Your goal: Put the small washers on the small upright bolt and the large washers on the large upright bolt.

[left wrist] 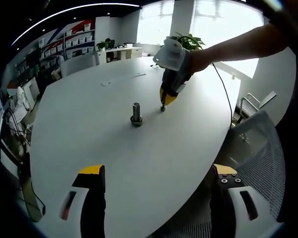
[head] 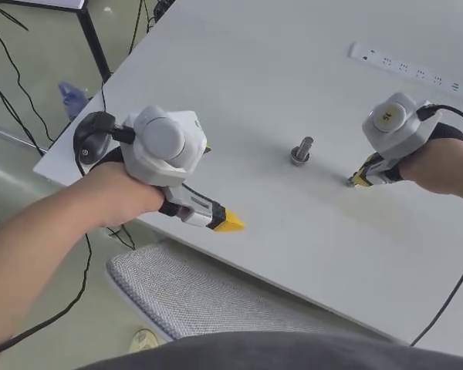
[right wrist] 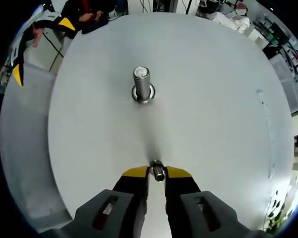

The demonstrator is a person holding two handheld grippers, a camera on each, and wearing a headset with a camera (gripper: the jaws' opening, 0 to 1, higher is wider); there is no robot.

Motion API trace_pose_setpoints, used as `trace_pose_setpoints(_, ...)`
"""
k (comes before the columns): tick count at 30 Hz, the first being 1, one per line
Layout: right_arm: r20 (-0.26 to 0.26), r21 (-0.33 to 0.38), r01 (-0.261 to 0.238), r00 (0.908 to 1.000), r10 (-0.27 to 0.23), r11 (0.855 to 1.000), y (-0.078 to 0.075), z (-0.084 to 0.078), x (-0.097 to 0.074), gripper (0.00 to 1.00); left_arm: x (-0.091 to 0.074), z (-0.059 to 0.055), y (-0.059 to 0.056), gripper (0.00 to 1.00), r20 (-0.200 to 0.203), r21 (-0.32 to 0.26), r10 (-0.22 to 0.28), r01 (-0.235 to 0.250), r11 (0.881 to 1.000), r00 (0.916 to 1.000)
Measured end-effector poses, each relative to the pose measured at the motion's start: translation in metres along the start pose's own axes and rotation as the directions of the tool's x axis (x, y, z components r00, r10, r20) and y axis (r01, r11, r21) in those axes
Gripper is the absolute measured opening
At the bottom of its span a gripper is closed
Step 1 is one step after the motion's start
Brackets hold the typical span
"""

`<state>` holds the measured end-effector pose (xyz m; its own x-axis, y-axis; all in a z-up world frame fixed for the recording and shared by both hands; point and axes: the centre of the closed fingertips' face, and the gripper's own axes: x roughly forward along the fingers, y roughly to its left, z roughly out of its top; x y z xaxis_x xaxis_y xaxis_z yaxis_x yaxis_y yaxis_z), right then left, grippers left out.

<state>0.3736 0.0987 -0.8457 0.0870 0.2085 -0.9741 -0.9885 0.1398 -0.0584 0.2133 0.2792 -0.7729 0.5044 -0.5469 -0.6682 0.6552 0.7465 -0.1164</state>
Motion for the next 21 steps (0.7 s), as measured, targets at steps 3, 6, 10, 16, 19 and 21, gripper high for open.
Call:
trace_pose_setpoints(3, -0.003, -0.002, -0.002, 1.0000, 0.002, 1.000, -0.003, 0.001, 0.001, 0.12, -0.001, 0.000, 0.001, 0.88, 0.003, -0.006, 0.003, -0.003, 1.000, 1.0000)
trace_pose_setpoints(6, -0.010, -0.003, -0.003, 0.9999, 0.003, 1.000, -0.001, 0.000, 0.003, 0.12, -0.001, -0.002, 0.001, 0.87, -0.001, -0.006, 0.004, -0.004, 1.000, 1.0000)
trace_pose_setpoints(10, -0.016, -0.003, -0.007, 0.9998, 0.007, 1.000, 0.002, 0.000, 0.004, 0.12, -0.001, -0.003, 0.001, 0.87, -0.003, -0.008, 0.000, -0.001, 1.000, 1.0000)
trace_pose_setpoints(16, -0.023, -0.008, -0.010, 0.9997, 0.010, 1.000, 0.001, -0.001, 0.011, 0.12, -0.001, -0.004, 0.000, 0.86, -0.008, -0.006, -0.006, 0.006, 1.000, 1.0000)
trace_pose_setpoints(19, -0.026, -0.010, -0.010, 0.9996, 0.010, 1.000, 0.003, -0.001, 0.012, 0.12, -0.001, -0.003, 0.000, 0.85, -0.004, -0.008, -0.005, 0.005, 1.000, 1.0000)
trace_pose_setpoints(21, -0.026, -0.009, -0.011, 0.9996, 0.011, 1.000, 0.001, -0.001, 0.013, 0.12, -0.001, -0.003, 0.000, 0.85, -0.002, -0.009, -0.005, 0.005, 1.000, 1.0000)
